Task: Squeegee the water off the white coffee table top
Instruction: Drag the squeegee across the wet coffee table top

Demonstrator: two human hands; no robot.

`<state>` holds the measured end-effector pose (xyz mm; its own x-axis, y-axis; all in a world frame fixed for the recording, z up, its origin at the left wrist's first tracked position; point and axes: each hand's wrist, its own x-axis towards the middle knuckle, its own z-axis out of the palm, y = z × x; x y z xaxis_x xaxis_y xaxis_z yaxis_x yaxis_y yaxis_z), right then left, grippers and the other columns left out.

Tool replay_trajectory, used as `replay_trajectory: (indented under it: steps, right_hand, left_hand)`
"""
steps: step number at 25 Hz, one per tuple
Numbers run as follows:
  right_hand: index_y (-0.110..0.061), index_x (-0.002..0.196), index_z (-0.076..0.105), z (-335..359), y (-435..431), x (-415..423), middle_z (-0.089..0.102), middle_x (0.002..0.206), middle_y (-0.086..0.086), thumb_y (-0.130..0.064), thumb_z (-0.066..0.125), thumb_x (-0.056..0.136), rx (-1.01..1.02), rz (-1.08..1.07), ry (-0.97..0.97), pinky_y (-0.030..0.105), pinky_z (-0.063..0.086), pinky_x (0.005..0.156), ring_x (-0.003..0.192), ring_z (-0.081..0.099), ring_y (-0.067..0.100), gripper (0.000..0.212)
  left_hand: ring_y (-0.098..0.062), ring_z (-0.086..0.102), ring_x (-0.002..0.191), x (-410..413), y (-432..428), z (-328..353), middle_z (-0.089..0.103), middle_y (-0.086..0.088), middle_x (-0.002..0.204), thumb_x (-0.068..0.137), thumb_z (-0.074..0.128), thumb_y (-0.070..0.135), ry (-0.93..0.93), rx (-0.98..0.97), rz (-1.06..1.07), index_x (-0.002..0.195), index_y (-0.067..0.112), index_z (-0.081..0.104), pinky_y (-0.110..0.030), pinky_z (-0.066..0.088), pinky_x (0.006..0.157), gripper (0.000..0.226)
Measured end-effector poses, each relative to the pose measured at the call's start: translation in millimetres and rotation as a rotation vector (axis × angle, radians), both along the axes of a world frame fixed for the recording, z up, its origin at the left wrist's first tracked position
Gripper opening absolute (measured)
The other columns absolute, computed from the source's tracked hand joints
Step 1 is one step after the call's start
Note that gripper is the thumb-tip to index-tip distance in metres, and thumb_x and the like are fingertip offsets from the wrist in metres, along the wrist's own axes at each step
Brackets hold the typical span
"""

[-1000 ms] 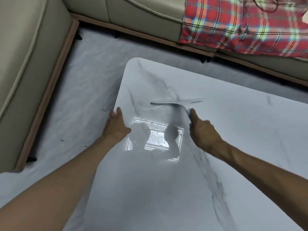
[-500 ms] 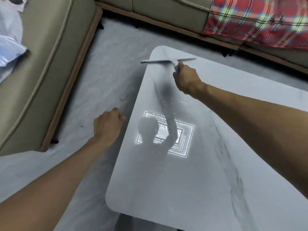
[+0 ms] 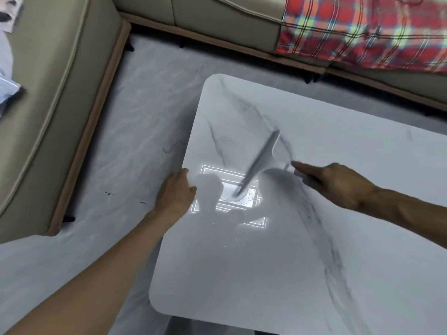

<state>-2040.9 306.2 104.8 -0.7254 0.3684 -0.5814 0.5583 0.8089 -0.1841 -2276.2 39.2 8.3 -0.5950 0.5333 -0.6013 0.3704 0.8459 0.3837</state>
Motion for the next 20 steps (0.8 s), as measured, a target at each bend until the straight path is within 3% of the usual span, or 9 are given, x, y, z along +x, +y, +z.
replay_trajectory:
  steps: [3,6,8,11,14,18,20]
  right_hand:
    - [-0.026,0.134,0.044,-20,21,-58,0.068,0.097,0.019,-0.039,0.037,0.099,-0.007,-0.238,0.239,0.043,0.051,0.081,0.089,0.062,0.041,0.038]
    - [-0.009,0.109,0.042,-40,27,-94,0.061,0.094,0.026,-0.024,0.034,0.099,-0.065,-0.386,0.241,0.051,0.050,0.071,0.084,0.056,0.047,0.020]
    - [-0.008,0.120,0.041,-44,15,-79,0.062,0.095,0.028,-0.022,0.035,0.100,-0.031,-0.359,0.199,0.047,0.047,0.068,0.080,0.054,0.046,0.025]
    - [-0.021,0.142,0.033,-27,-19,-24,0.065,0.093,0.027,-0.026,0.037,0.100,-0.019,-0.316,0.102,0.047,0.050,0.073,0.081,0.059,0.048,0.042]
    - [-0.032,0.141,0.031,0,-43,21,0.065,0.079,0.017,-0.034,0.031,0.100,-0.104,-0.317,-0.065,0.043,0.052,0.068,0.072,0.060,0.041,0.041]
    - [-0.014,0.137,0.044,6,5,-7,0.068,0.101,0.023,-0.029,0.036,0.101,-0.026,-0.343,0.134,0.045,0.050,0.078,0.088,0.062,0.046,0.040]
    - [-0.009,0.121,0.048,-8,41,-52,0.064,0.098,0.028,-0.022,0.037,0.101,-0.002,-0.396,0.207,0.052,0.050,0.077,0.082,0.060,0.046,0.026]
  left_hand:
    - [-0.032,0.030,0.137,19,11,-14,0.029,-0.020,0.148,0.093,0.053,0.029,-0.027,-0.128,-0.132,0.149,0.008,0.019,-0.042,0.035,0.110,0.069]
    - [-0.038,0.018,0.142,29,22,-24,0.017,-0.028,0.150,0.091,0.052,0.028,-0.126,-0.271,-0.178,0.150,0.011,0.009,-0.044,0.032,0.112,0.074]
    - [-0.041,0.010,0.143,30,31,-28,0.009,-0.031,0.151,0.089,0.051,0.023,-0.154,-0.303,-0.150,0.149,0.012,0.009,-0.045,0.031,0.111,0.074]
    - [-0.045,0.002,0.145,29,38,-27,0.000,-0.035,0.152,0.087,0.051,0.022,-0.210,-0.329,-0.129,0.148,0.013,0.010,-0.048,0.028,0.115,0.074]
    - [-0.046,0.001,0.144,31,39,-27,0.001,-0.035,0.150,0.086,0.050,0.023,-0.235,-0.338,-0.102,0.147,0.013,0.013,-0.048,0.028,0.115,0.072]
    - [-0.047,-0.014,0.145,31,45,-24,-0.016,-0.038,0.151,0.087,0.048,0.026,-0.247,-0.344,-0.102,0.150,0.014,0.007,-0.050,0.022,0.118,0.076]
    - [-0.046,-0.012,0.145,31,45,-26,-0.014,-0.037,0.151,0.086,0.049,0.025,-0.244,-0.341,-0.107,0.147,0.013,0.013,-0.050,0.027,0.116,0.072]
